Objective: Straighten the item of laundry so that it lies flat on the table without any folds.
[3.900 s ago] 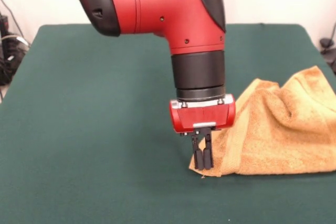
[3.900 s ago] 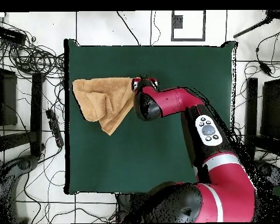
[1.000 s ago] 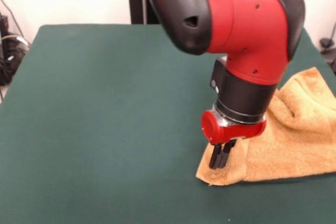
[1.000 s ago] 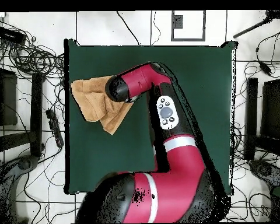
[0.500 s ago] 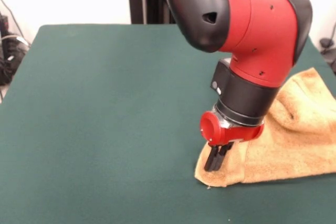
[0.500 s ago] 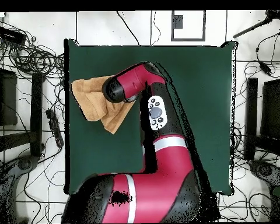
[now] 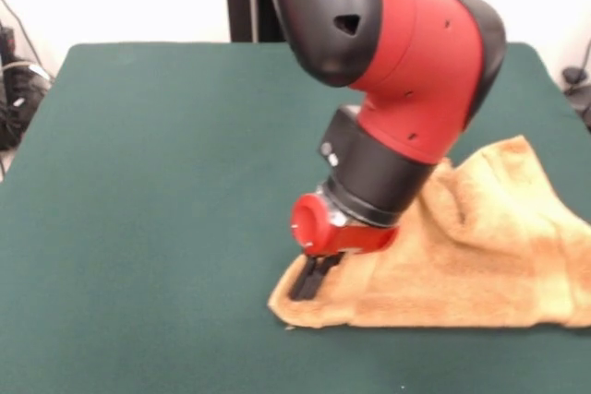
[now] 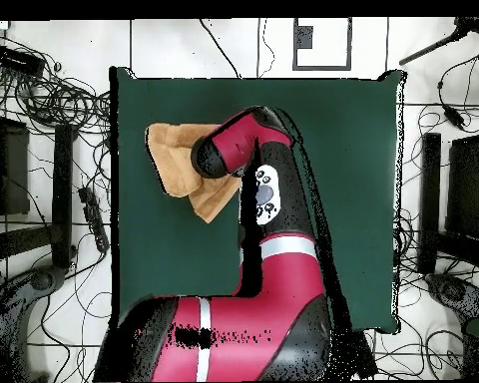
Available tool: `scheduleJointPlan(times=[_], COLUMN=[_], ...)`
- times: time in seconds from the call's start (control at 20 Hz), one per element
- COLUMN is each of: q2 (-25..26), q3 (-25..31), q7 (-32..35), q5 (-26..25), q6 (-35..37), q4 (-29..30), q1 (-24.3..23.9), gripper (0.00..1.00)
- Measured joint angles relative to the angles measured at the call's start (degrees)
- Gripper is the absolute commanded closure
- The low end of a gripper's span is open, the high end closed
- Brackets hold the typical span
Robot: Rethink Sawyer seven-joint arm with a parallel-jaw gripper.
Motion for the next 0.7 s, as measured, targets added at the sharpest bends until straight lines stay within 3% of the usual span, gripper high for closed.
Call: scheduleJointPlan(times=[0.7], q2=[4.5], q3=[-7.1], q7=[0.0], q5=[-5.0], q6=[-2.3], q4=[-6.3], q1=[0.4], gripper=[1.00])
